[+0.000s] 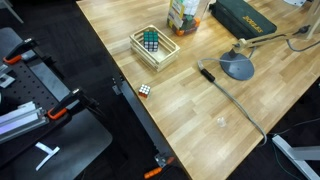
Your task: Remove the Rubik's cube from the wooden box and put it on the table
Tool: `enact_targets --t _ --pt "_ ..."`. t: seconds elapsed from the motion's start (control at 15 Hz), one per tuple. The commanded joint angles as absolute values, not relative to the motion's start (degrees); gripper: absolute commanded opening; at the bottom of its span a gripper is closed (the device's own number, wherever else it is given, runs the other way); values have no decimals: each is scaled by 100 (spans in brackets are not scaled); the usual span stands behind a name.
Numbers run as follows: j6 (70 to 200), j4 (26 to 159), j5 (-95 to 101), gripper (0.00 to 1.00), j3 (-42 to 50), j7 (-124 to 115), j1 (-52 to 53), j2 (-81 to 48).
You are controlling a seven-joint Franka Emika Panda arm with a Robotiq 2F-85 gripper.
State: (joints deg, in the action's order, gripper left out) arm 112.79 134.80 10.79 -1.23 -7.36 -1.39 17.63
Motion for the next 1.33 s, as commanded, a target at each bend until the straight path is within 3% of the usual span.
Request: enact_targets --t 0.0,0.8,1.27 --pt "11268 13463 1072 100 -131 -747 -143 1770" --pt "12352 13258 451 100 388 -1594 -539 557" --pt "12383 13291 522 100 395 -1588 -522 559"
